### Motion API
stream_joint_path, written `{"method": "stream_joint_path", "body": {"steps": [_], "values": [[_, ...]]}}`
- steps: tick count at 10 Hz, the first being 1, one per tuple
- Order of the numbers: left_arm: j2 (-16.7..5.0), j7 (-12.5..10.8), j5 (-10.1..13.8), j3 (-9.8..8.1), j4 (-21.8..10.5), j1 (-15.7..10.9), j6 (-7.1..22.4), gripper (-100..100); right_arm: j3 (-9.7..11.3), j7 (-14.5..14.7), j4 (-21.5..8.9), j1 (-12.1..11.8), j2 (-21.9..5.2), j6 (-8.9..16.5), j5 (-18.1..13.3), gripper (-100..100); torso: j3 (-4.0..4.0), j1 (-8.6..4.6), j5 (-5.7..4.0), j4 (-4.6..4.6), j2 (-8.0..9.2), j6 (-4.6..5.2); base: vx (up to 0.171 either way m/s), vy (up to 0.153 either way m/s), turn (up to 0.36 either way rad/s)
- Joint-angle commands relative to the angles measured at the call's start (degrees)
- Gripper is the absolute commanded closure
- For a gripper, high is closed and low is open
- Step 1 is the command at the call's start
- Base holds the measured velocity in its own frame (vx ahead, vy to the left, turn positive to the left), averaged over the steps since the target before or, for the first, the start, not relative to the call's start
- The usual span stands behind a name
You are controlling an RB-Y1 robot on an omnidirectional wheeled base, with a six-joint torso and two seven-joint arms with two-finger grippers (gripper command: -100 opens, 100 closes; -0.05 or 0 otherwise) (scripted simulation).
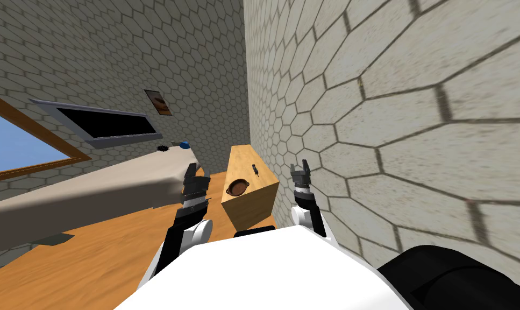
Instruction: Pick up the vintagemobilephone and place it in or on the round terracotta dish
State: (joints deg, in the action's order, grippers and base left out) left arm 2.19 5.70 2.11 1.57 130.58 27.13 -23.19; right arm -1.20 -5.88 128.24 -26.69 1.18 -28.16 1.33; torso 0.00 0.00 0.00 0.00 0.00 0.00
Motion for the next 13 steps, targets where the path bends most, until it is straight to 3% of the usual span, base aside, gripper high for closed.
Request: {"method": "stream_joint_path", "body": {"steps": [1, 4, 13], "values": [[0.0, 0.0, 0.0, 0.0, 0.0, 0.0, 0.0, 0, 0.5, 0.6, -0.7, -0.1, -2.3, -0.1, -0.3, -100, 0.0, 0.0, 0.0, 0.0, 0.0, 0.0, -0.003, 0.039, -0.006], [0.0, 0.0, 0.0, 0.01, 0.0, 0.0, 0.0, 0, 2.3, 2.9, -3.2, -0.4, -7.8, -0.3, -1.6, -100, 0.08, 0.39, 0.08, 0.03, 0.14, 0.0, -0.033, 0.122, -0.013], [0.0, 0.0, 0.0, 0.01, 0.0, 0.0, 0.0, 0, 6.5, 7.8, -8.7, -1.3, -19.8, -0.8, -4.2, -100, 0.01, 0.56, 0.12, 0.0, 0.02, 0.0, -0.007, 0.128, -0.01]]}}
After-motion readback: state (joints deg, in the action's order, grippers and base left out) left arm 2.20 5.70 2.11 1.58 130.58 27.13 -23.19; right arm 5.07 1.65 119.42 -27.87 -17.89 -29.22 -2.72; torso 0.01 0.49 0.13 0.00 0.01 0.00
